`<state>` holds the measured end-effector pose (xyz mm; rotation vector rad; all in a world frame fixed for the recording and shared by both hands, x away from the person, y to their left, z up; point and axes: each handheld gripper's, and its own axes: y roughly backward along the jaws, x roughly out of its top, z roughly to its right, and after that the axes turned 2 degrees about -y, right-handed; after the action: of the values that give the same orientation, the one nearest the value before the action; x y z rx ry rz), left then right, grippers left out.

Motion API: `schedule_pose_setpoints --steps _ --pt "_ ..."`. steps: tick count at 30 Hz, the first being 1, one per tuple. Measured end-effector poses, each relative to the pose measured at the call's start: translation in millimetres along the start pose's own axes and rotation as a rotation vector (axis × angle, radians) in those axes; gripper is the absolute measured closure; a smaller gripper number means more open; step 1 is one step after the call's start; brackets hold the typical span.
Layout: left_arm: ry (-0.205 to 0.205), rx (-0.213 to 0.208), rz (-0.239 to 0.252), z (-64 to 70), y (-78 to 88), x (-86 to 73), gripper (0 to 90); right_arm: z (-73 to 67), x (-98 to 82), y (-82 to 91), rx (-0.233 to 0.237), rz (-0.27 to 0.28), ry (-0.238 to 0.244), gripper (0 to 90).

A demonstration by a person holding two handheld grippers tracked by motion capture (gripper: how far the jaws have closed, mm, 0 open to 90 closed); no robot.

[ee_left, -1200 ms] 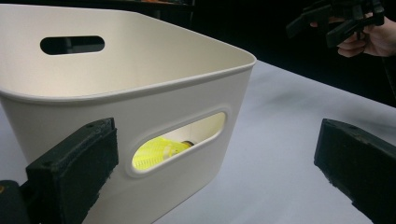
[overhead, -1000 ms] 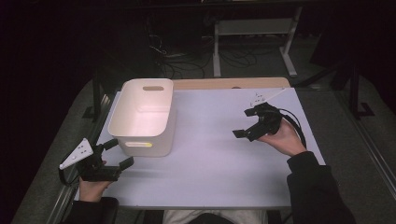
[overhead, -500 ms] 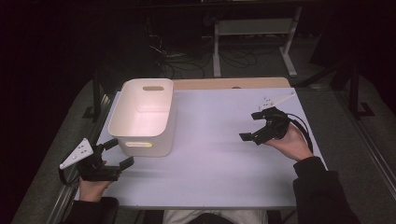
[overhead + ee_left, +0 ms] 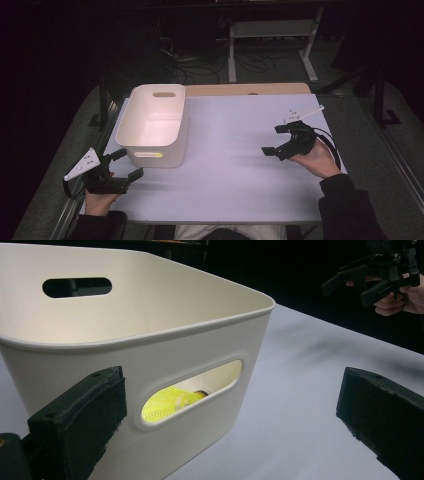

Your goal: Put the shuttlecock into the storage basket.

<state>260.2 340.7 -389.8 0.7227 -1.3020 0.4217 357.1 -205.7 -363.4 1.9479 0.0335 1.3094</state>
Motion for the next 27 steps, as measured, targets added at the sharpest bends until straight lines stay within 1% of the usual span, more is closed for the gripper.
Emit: schedule_pose_setpoints --steps 11,14,21,27 --pt "-0.003 -0.005 -0.012 -0.6 -1.1 -0.2 0.0 0.5 -19.1 9.5 -0.016 0.036 -0.038 0.0" --pt "-0.003 -0.005 -0.011 -0.6 -1.1 -0.2 0.0 0.6 -25.0 11.5 -0.019 0.035 -0.053 0.0" --pt "0.000 -0.003 -0.012 -0.8 -1.1 -0.2 0.0 -1.1 -37.0 15.0 -0.030 0.046 -0.069 0.0" --pt "-0.002 0.000 -0.015 -1.1 -0.9 -0.2 0.0 -1.9 -48.0 17.3 -0.029 0.050 -0.091 0.0"
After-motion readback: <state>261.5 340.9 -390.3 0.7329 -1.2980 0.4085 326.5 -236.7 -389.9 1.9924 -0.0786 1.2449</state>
